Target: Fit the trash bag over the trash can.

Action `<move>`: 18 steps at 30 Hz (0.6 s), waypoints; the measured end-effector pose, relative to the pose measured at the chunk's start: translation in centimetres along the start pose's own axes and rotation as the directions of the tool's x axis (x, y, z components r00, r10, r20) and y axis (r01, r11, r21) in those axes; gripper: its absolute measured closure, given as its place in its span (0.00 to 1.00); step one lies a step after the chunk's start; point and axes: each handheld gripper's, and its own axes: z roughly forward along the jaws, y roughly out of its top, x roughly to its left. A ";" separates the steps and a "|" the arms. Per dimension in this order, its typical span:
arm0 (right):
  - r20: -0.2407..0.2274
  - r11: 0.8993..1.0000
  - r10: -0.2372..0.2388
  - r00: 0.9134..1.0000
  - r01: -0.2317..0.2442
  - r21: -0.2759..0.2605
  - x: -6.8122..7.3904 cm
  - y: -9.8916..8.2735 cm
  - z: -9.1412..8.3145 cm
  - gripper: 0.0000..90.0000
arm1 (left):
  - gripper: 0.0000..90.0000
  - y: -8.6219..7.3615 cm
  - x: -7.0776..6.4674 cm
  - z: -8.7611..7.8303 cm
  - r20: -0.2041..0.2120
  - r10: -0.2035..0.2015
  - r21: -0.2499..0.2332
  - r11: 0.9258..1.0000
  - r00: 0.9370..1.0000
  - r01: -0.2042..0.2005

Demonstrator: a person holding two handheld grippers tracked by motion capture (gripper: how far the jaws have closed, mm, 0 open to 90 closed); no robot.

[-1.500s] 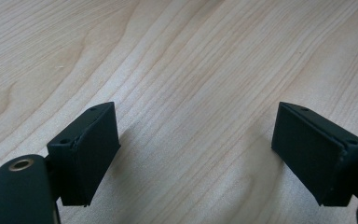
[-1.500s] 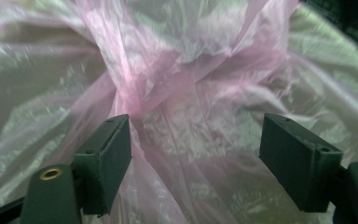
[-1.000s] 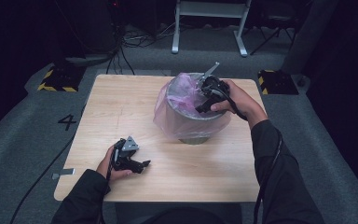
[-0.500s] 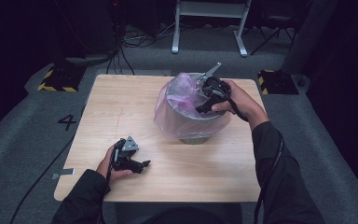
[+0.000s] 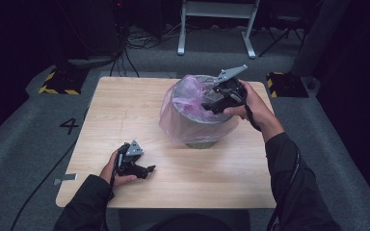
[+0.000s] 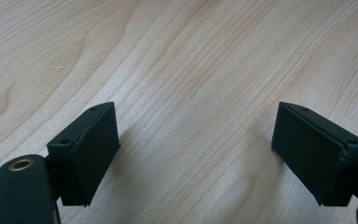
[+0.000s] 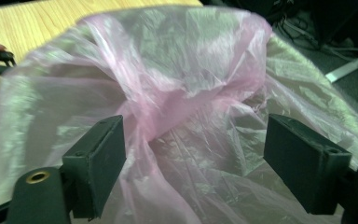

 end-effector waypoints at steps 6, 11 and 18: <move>-0.007 0.999 -0.006 1.000 0.006 -0.045 0.5 -0.5 -1.0 0.22 | 0.16 0.0 0.0 0.0 0.000 0.000 0.000 1.000 1.000 0.000; 0.011 0.995 -0.006 1.000 0.007 -0.099 0.7 -1.5 -2.3 0.22 | 0.16 0.0 0.0 0.0 0.000 0.000 0.000 1.000 1.000 0.000; 0.060 0.993 -0.010 0.998 0.017 -0.119 0.9 -3.0 -4.2 0.22 | 0.16 0.0 0.0 0.0 0.000 0.000 0.000 1.000 1.000 0.000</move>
